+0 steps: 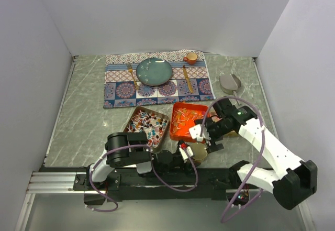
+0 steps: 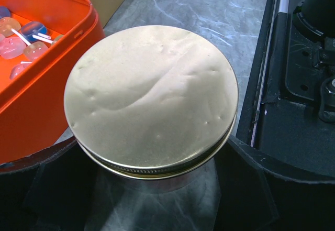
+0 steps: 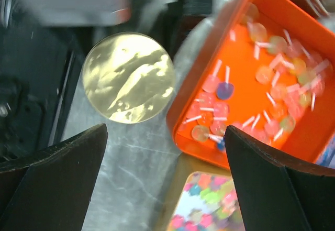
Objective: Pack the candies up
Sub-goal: Screw the bottle lid onto the packing bottle.
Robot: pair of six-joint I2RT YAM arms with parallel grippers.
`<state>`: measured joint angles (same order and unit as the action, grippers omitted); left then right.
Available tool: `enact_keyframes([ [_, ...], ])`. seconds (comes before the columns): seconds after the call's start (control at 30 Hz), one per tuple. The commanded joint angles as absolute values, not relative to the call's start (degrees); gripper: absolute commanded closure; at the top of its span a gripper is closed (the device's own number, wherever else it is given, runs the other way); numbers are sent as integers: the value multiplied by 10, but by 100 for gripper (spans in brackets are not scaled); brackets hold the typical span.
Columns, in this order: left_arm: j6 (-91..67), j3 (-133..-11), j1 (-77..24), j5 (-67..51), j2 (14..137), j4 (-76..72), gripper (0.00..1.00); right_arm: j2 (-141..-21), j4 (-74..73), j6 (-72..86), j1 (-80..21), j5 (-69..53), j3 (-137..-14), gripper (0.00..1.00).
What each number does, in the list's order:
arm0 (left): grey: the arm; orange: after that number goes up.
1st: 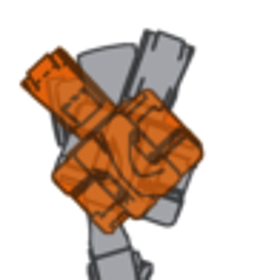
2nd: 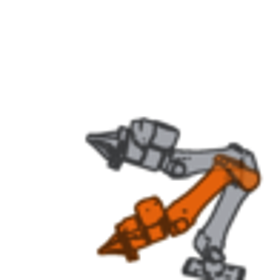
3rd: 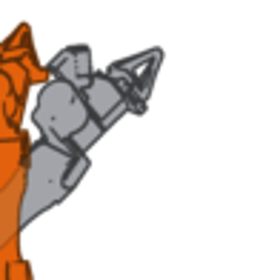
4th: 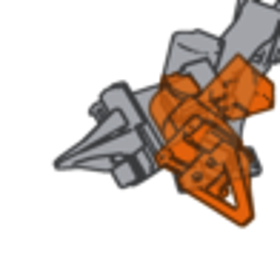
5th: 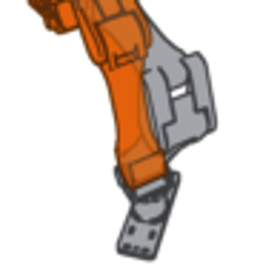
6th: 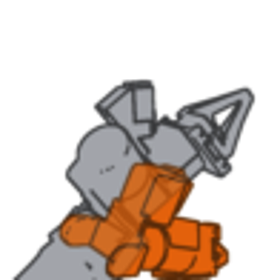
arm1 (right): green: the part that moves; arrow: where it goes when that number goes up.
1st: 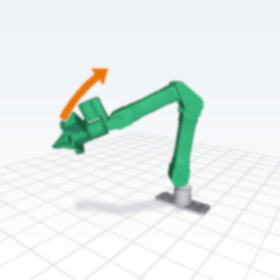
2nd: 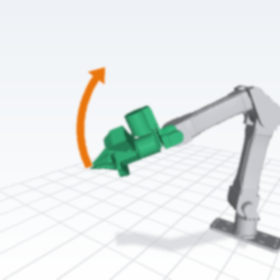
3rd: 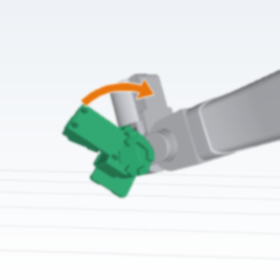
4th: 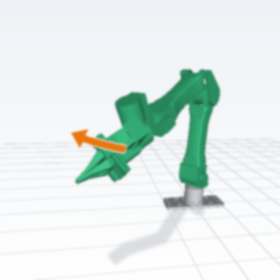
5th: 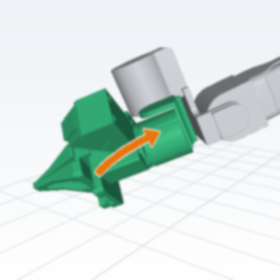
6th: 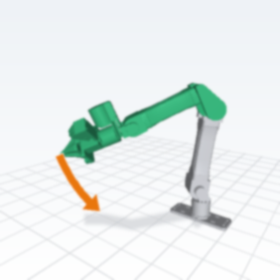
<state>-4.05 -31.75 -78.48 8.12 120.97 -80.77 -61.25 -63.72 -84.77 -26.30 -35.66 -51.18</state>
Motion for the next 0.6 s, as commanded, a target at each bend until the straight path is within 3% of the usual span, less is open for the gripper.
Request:
enact_keyframes([
  [0.0,-33,-298,-789,69,1245,-665,99,-613,-660,-1062,-264,-389,-490,0],
  [0.27,-26,-299,-789,73,1245,-665,99,-721,-696,-1170,-305,-369,-525,0],
  [0.57,-25,-299,-789,74,1245,-665,99,-756,-700,-1202,-354,-338,-501,0],
])
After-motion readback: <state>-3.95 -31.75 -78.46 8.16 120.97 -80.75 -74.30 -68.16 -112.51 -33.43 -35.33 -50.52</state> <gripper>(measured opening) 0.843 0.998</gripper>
